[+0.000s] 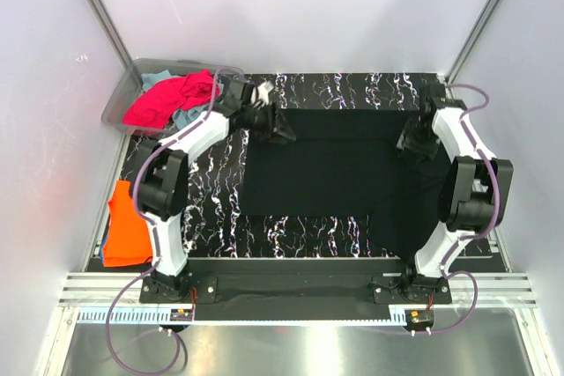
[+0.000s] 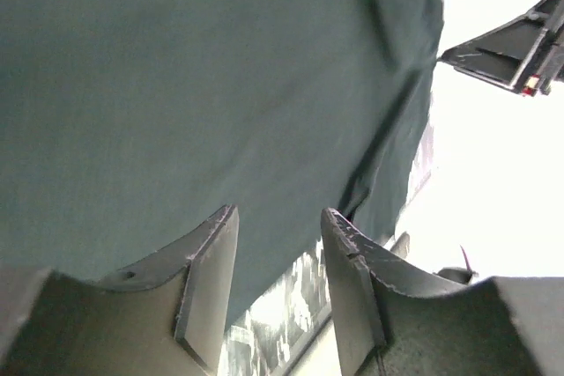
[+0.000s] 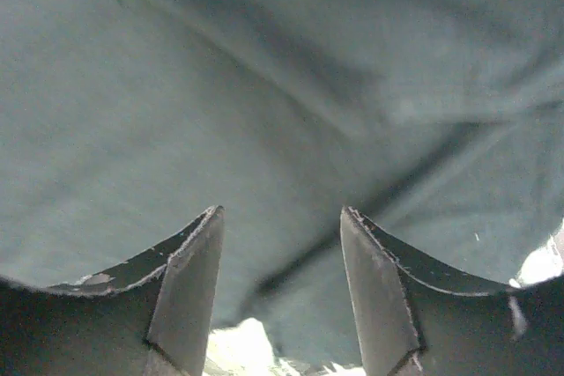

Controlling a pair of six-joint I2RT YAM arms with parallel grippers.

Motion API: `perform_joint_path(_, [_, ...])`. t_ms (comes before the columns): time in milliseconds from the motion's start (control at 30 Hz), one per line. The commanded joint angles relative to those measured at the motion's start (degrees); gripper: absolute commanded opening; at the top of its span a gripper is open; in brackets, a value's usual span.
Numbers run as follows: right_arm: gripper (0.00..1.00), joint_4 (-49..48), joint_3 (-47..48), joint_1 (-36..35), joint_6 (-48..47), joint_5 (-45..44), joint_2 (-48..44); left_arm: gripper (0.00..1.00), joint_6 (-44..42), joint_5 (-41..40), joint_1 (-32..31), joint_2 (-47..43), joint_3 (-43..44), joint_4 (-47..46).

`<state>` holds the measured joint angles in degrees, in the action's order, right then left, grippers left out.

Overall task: Fold and stack the t-shirts
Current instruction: Fold the tshirt

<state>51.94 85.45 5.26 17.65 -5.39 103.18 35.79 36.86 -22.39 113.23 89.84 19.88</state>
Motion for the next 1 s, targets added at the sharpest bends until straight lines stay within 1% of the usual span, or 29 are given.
perform_joint_path(0, [0.61, -1.75, -7.48, 1.16, -4.73, 0.73, -5.43, 0.47, -0.37, 5.23, 0.86, -8.35, -6.85, 1.57])
perform_joint_path(33, [0.60, -2.19, -8.71, 1.16, -4.90, 0.21, -5.88, 0.47, -0.28, 5.59, 0.95, -9.59, -10.70, 1.48])
perform_joint_path(133, [0.57, -4.21, -11.09, 1.16, -5.78, -0.15, -5.36, 0.46, -0.90, 4.54, 0.77, -14.87, -17.22, 1.48])
perform_joint_path(200, [0.48, -5.01, -10.31, 1.16, -6.05, -0.76, -3.69, 0.46, -1.42, 2.43, 0.77, -16.81, -19.00, 1.39])
perform_joint_path(267, [0.41, -5.80, -9.17, 1.16, -5.00, -1.46, -2.03, 0.46, -2.04, 2.51, 0.77, -17.17, -18.92, 1.39])
perform_joint_path(333, [0.40, -5.98, -8.11, 1.16, -4.20, -3.05, -0.35, 0.45, -1.78, 3.39, 0.86, -16.38, -17.95, 1.48])
perform_joint_path(467, [0.41, -6.06, -4.60, 1.16, -3.32, -3.93, 4.74, 0.45, -1.86, 3.48, 0.77, -15.76, -17.95, 1.48])
perform_joint_path(600, [0.41, -6.06, -2.22, 1.16, -3.15, -5.15, 7.39, 0.45, -2.57, 2.78, 0.95, -15.94, -18.65, 1.48])
perform_joint_path(700, [0.41, -5.98, -0.99, 1.16, -2.88, -8.67, 8.35, 0.45, -2.66, 2.87, 1.12, -15.67, -18.48, 1.57])
perform_joint_path(800, [0.39, -5.89, -0.02, 1.16, -2.88, -11.57, 9.15, 0.45, -2.57, 3.39, 1.39, -15.15, -18.30, 1.56])
perform_joint_path(900, [0.38, -5.98, 1.03, 1.16, -3.24, -12.36, 10.38, 0.45, -2.57, 4.09, 1.47, -14.44, -17.95, 1.57])
perform_joint_path(967, [0.33, -5.98, 1.74, 1.16, -3.32, -13.59, 11.25, 0.45, -2.57, 4.18, 1.47, -14.35, -17.95, 1.48])
